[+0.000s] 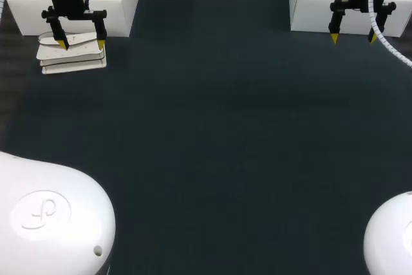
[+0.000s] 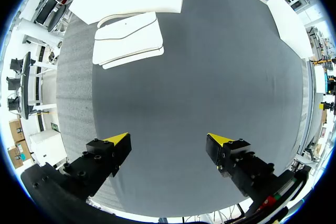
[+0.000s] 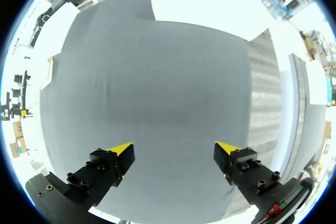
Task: Pick up the bag, open it, inspect its contents, close it, and place it on the opposite side
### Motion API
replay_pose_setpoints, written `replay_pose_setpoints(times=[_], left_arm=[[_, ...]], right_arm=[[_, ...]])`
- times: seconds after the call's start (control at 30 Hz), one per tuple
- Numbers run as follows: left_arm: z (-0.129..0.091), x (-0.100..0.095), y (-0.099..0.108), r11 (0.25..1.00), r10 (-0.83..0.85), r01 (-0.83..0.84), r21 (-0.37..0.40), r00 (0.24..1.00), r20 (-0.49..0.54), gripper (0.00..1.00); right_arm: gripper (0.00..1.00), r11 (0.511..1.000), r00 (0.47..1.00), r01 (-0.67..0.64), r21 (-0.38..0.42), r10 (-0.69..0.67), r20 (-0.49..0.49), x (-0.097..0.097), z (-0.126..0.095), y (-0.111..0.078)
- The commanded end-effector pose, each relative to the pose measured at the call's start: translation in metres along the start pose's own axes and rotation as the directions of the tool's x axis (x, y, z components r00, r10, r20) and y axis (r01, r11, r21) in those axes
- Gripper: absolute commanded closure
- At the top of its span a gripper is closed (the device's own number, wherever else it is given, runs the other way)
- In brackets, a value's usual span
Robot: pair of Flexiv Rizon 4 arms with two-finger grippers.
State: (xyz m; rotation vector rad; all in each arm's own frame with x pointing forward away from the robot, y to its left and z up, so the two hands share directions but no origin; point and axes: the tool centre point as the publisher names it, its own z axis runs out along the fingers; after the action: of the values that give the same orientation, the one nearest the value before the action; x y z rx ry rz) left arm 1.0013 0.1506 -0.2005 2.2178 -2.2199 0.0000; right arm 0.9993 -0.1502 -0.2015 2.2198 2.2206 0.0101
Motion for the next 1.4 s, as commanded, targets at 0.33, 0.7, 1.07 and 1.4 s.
replay_pose_setpoints(times=[0.33,0.7,1.07,1.4], left_arm=[[0.0,0.0,0.0,1.0,0.0,0.0,0.0,1.0,0.002,0.0],[0.004,-0.005,0.0,1.0,0.001,-0.002,-0.018,0.999,-0.05,0.0],[0.01,-0.035,-0.004,0.998,-0.053,0.05,-0.023,0.988,-0.144,0.0],[0.015,-0.078,-0.018,0.989,-0.144,0.143,-0.025,0.948,-0.283,0.0]], right_arm=[[0.0,1.0,1.0,0.0,0.002,0.0,0.002,0.0,-0.001,0.0],[0.0,0.993,0.995,0.101,-0.056,-0.1,0.027,0.01,0.001,0.0],[0.0,0.861,0.894,0.438,-0.258,-0.447,0.028,0.041,0.018,-0.012],[0.0,0.633,0.678,0.667,-0.393,-0.735,-0.033,0.081,0.045,-0.024]])
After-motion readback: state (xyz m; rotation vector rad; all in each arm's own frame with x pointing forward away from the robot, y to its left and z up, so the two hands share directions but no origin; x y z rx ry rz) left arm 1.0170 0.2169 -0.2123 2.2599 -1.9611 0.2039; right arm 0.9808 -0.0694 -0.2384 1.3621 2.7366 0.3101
